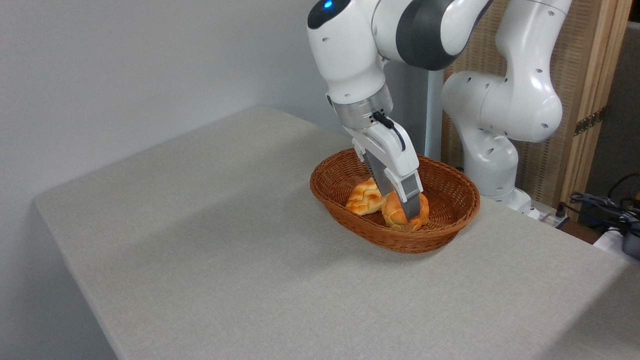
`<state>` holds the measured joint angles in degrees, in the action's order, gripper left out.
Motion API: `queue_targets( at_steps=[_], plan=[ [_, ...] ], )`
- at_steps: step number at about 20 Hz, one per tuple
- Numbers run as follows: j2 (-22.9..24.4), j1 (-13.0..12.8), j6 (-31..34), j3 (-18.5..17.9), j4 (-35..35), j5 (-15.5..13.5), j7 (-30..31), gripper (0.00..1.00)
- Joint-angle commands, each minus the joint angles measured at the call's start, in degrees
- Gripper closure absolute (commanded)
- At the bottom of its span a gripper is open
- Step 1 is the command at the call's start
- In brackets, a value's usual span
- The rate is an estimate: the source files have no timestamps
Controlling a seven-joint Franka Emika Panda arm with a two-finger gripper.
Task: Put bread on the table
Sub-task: 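Lower the gripper onto the round golden bun and close on it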
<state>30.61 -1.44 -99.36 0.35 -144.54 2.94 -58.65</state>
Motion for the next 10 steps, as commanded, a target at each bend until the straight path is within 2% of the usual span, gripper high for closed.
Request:
queue_targets(
  at_steps=[1, 4, 6, 10],
  plan=[
    [0.3, 0.6, -1.4, 0.0, -1.6, 0.8, -1.0, 0.01],
    [0.3, 0.6, -1.4, 0.0, -1.8, 1.7, -0.9, 0.03],
    [0.2, 0.6, -1.6, -0.1, -2.2, 1.7, -0.9, 0.08],
    [0.2, 1.5, -2.9, -0.1, -2.9, 1.7, -1.0, 0.42]
  ],
)
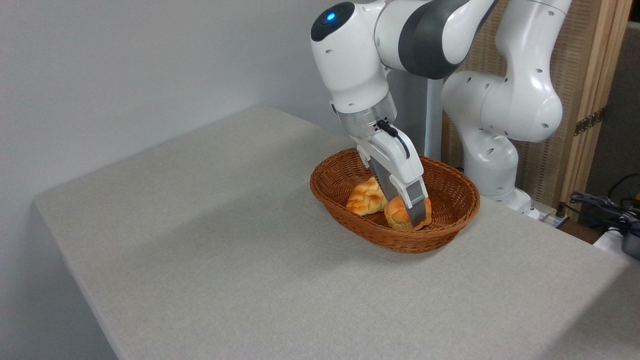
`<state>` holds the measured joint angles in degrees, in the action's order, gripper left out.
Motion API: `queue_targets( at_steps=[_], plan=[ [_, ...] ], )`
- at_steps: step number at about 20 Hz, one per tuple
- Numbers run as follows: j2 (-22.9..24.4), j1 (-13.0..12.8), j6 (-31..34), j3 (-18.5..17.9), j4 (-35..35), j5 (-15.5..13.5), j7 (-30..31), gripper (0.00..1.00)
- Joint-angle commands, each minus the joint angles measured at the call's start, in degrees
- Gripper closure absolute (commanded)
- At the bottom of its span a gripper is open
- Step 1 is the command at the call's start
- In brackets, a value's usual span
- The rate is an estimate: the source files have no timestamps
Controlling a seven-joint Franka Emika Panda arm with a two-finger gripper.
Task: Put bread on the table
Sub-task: 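Lower the gripper onto the round golden bun and close on it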
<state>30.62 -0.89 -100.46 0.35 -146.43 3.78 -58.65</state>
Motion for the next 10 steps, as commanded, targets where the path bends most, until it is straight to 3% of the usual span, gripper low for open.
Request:
queue_targets(
  at_steps=[1, 4, 10],
  plan=[
    [0.1, 1.0, -1.8, -0.1, -1.0, 0.9, -0.9, 0.51],
    [0.1, 1.0, -1.9, -0.1, -0.9, 1.0, -1.1, 0.63],
    [0.1, 1.0, -1.8, -0.1, -0.9, 2.3, -1.3, 0.65]
  ],
)
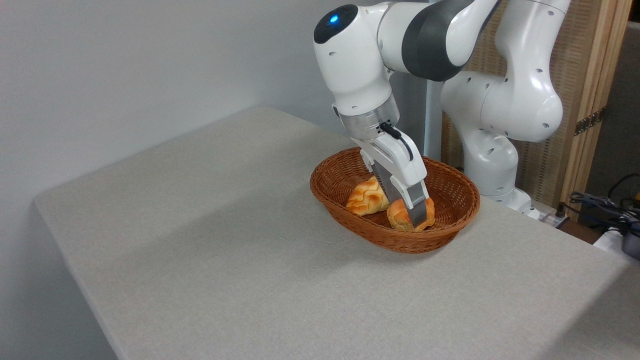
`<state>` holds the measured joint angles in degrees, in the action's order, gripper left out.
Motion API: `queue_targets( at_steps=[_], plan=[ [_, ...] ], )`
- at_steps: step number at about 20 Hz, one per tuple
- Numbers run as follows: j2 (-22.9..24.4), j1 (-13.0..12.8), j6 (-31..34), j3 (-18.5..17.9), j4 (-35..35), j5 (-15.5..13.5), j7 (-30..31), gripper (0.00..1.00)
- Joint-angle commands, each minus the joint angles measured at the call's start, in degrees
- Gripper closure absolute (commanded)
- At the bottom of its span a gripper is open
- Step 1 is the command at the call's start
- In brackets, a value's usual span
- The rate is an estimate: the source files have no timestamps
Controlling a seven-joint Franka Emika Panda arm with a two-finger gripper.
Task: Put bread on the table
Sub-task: 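Lower the gripper onto the round golden bun and close on it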
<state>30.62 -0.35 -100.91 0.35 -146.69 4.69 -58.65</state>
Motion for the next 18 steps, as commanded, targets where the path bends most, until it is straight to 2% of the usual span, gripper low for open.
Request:
queue_targets(
  at_steps=[1, 5, 11, 15, 18],
  plan=[
    [0.1, 0.4, -1.4, -0.1, -0.5, 1.4, -1.4, 0.66],
    [0.2, 0.4, -1.2, -0.1, -0.4, 1.4, -1.4, 0.72],
    [0.6, 0.3, -0.1, 0.0, 0.1, 1.4, -1.1, 0.72],
    [0.9, -0.4, 4.9, 1.3, 6.0, 0.5, -1.3, 0.72],
    [0.6, -2.3, 8.0, 1.5, 10.0, 0.5, -1.5, 0.72]
  ],
)
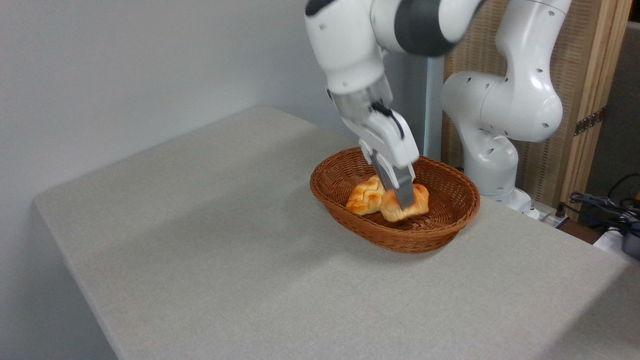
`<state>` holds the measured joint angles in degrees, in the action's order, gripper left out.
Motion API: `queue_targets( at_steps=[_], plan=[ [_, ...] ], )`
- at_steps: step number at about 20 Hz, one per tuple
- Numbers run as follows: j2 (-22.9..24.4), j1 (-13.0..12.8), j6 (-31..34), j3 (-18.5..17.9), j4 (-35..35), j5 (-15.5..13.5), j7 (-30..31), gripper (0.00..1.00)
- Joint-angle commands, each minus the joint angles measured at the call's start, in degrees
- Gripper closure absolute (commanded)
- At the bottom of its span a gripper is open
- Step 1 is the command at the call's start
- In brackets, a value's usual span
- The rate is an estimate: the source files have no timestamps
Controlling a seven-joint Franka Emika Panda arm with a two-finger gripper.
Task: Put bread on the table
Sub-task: 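Lift the bun out of the basket and carry it beside the basket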
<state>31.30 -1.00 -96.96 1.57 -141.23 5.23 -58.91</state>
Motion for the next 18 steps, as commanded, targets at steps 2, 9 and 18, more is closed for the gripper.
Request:
queue_targets(
  at_steps=[2, 9, 18],
  plan=[
    [-1.1, -2.8, 5.1, 0.3, 8.2, -0.1, -1.3, 0.72],
    [-8.7, -3.7, -8.7, -0.5, 14.9, -0.1, -0.9, 0.71],
    [-19.0, -8.1, -27.3, -0.4, 14.9, -7.9, 0.8, 0.55]
  ],
)
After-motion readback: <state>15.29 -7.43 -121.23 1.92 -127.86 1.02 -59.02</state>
